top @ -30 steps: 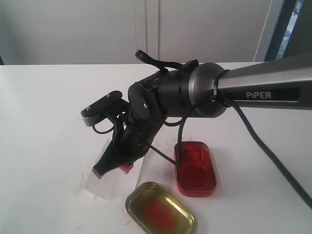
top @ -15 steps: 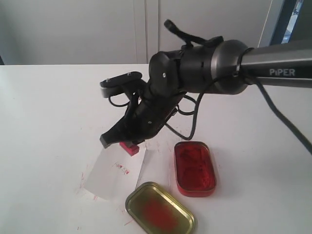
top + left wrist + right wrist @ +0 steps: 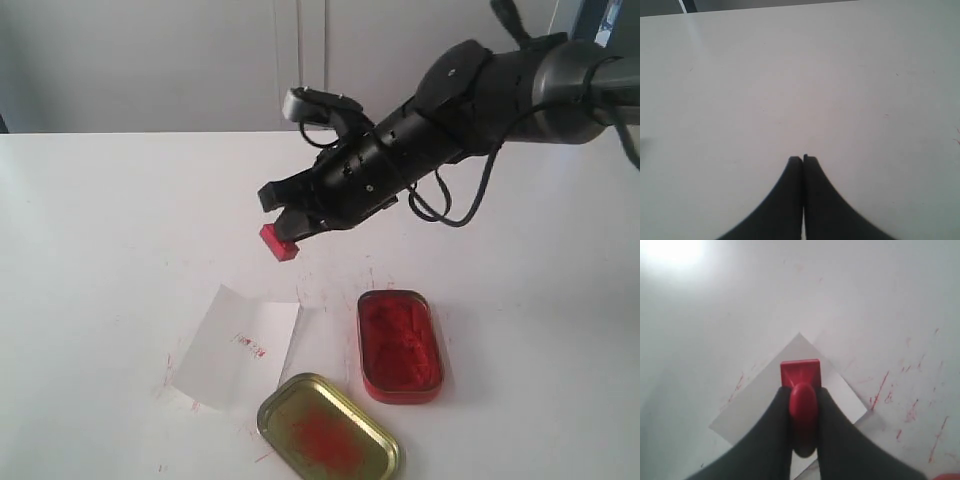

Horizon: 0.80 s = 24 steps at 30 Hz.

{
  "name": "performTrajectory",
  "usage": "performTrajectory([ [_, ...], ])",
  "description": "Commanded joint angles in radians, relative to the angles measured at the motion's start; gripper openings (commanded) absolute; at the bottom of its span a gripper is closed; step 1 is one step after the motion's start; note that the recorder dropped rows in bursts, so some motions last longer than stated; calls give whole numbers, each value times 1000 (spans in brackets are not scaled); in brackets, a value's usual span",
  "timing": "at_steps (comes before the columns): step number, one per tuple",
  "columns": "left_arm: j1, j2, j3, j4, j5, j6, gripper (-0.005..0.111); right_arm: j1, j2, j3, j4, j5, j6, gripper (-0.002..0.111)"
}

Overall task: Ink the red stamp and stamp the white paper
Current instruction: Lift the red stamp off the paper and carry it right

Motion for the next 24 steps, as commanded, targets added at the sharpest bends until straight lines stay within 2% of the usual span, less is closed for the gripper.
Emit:
performTrajectory([
  [1,1,-3,5,-1,2,0,0,-69,-1,-2,123,30,-95,0],
  [15,1,-3,5,-1,2,0,0,-202,175,-2,650,325,-382,0],
  [24,1,-3,5,-1,2,0,0,-232,293,-2,727,371,-391,0],
])
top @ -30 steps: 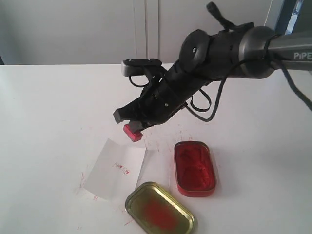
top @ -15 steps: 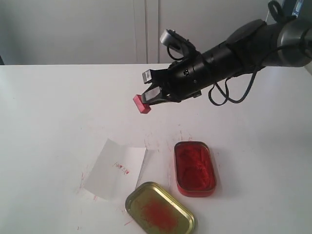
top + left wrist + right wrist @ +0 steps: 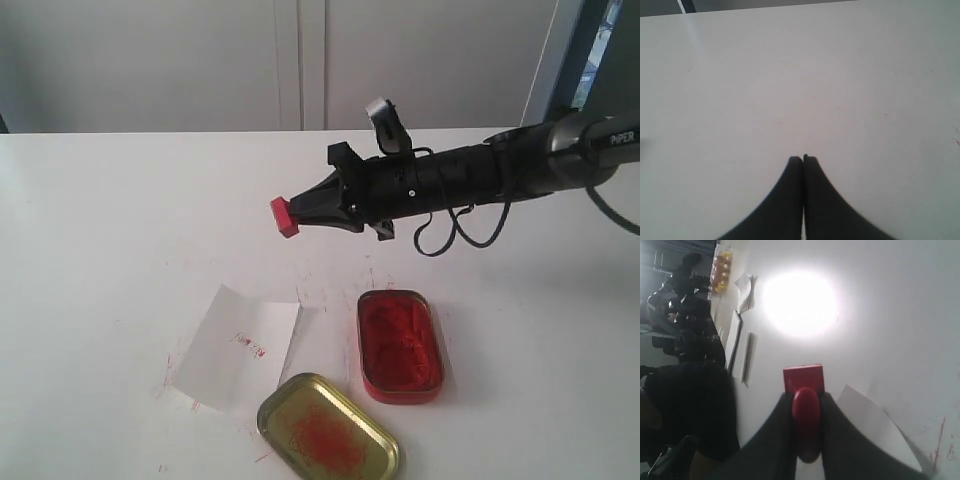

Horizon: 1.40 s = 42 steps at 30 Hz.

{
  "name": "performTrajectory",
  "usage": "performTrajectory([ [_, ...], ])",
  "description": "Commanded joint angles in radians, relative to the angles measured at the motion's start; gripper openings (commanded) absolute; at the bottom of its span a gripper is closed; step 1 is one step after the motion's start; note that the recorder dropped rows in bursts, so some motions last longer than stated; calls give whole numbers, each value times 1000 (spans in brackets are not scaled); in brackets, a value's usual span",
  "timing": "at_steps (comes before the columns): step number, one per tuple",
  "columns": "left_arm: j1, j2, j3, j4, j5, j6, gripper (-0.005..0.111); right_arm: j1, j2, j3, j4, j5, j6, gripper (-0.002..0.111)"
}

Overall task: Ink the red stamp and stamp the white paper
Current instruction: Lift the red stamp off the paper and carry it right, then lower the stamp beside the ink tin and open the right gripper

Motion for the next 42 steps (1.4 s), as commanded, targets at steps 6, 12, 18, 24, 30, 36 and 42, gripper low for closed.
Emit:
performTrajectory([
  [6,1,-3,5,-1,2,0,0,-9,72,-2,45,17,-18,0],
  [12,1,-3,5,-1,2,0,0,-9,92,-2,41,-29,-14,0],
  [18,1,-3,5,-1,2,0,0,-9,92,-2,-12,-83,35,0],
  [24,1,-3,5,-1,2,0,0,-9,92,-2,-163,-163,163,0],
  [30,1,-3,5,-1,2,0,0,-9,92,-2,-165,-187,215,0],
  [36,1,-3,5,-1,2,0,0,-9,92,-2,-165,-191,225,13],
  [42,1,-3,5,-1,2,0,0,-9,92,-2,-184,-211,252,24],
])
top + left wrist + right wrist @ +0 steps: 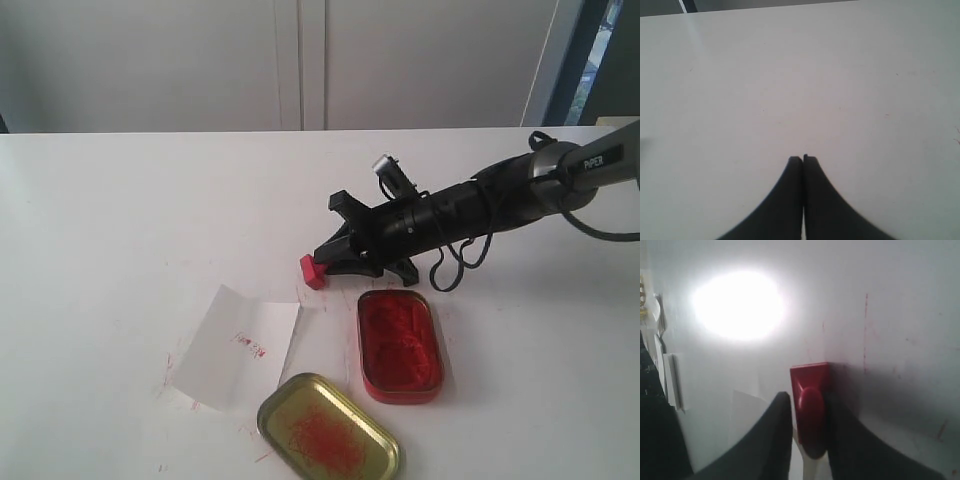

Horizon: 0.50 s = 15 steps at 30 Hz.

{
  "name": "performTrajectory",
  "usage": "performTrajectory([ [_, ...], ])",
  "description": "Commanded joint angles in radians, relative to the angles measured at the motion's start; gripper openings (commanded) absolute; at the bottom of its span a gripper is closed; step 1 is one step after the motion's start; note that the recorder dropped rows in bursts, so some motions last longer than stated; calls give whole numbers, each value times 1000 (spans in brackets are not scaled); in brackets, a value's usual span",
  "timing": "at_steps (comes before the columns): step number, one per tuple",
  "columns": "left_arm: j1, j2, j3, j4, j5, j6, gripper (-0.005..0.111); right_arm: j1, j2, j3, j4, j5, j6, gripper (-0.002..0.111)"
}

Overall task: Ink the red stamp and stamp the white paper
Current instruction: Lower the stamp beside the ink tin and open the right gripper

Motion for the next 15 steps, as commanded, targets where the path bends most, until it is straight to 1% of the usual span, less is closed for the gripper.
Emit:
performTrajectory([
  [1,1,-3,5,-1,2,0,0,-8,-2,0,-29,-28,24,24],
  [7,1,-3,5,-1,2,0,0,-8,-4,0,-30,-51,31,24],
  [15,1,-3,5,-1,2,0,0,-22,-4,0,-74,-82,88,24],
])
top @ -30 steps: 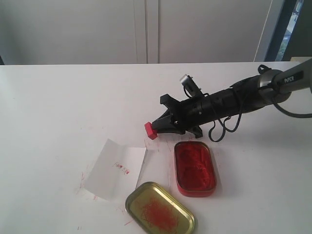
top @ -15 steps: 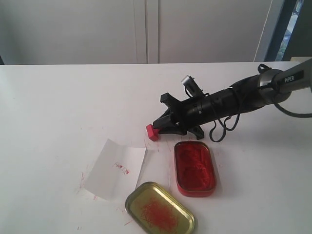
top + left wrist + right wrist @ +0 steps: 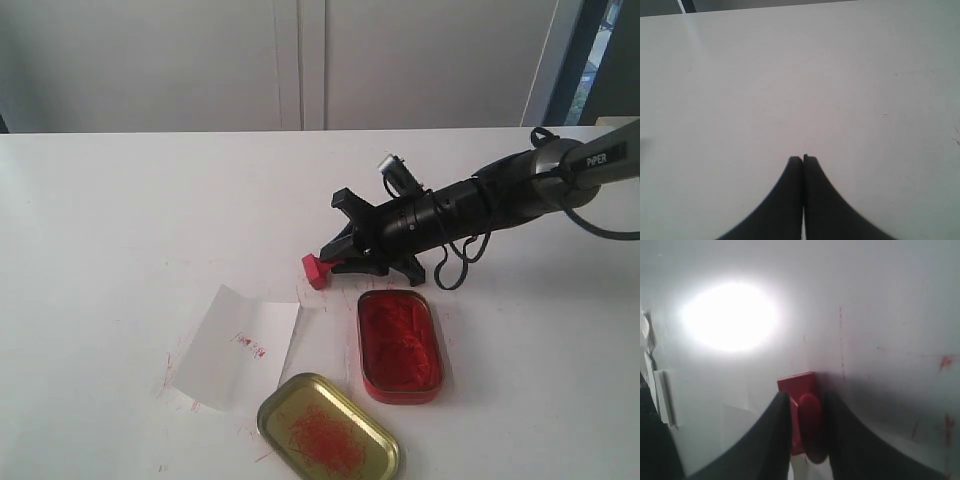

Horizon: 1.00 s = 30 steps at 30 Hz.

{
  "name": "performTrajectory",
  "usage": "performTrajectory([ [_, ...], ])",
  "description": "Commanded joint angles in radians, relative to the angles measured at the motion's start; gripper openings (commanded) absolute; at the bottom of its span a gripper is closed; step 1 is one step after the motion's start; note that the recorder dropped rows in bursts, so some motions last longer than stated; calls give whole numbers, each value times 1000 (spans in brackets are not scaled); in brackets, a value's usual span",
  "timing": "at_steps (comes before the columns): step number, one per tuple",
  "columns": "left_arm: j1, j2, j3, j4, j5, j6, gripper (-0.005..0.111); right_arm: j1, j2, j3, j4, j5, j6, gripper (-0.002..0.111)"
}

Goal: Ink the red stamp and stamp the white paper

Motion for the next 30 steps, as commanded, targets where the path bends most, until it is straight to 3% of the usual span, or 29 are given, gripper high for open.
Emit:
performTrajectory([
  [1,1,-3,5,-1,2,0,0,-21,0,0,-42,-30,28,24],
  [10,1,-3,5,-1,2,0,0,-62,-22,0,-46,-34,30,36],
  [20,1,-3,5,-1,2,0,0,-100,-58,0,-102,24,30,35],
  [26,1,-3,5,-1,2,0,0,-105,-139,0,-238,62,48,1],
  [30,1,-3,5,-1,2,0,0,-105,-176,0,-472,59,204,0],
])
